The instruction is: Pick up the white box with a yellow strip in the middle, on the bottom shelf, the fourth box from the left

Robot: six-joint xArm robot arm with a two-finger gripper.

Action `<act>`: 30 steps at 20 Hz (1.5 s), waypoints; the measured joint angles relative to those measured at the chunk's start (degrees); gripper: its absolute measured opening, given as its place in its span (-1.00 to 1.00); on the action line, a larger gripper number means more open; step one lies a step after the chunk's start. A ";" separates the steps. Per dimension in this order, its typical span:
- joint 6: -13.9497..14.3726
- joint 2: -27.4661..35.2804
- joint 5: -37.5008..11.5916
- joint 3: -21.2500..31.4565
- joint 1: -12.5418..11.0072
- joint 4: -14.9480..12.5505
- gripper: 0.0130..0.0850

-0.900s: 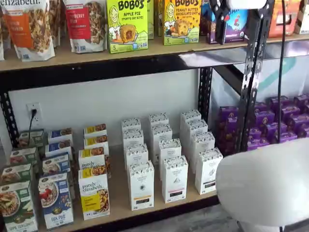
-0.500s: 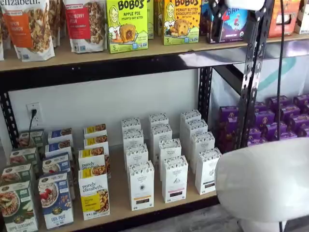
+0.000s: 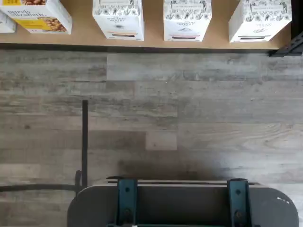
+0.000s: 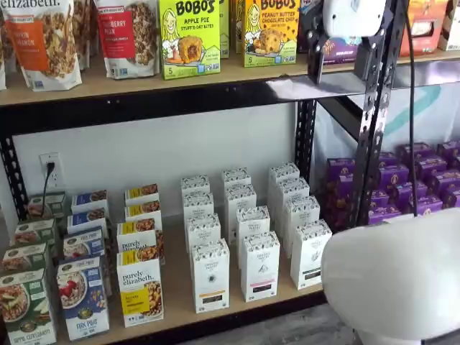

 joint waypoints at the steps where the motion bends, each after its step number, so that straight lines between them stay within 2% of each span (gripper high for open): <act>1: 0.44 0.00 -0.59 0.61 0.57 -0.44 1.00; 7: 3.29 0.59 -4.80 5.15 3.83 -2.18 1.00; 11: 4.27 1.28 -7.63 7.87 4.64 -1.40 1.00; 18: 7.58 3.22 -12.53 11.95 8.06 -1.77 1.00; 21: 8.83 4.28 -15.33 13.95 9.30 -1.18 1.00; 26: 12.01 5.22 -21.34 17.50 12.41 -2.74 1.00; 30: 13.17 6.47 -27.77 20.79 13.99 -0.43 1.00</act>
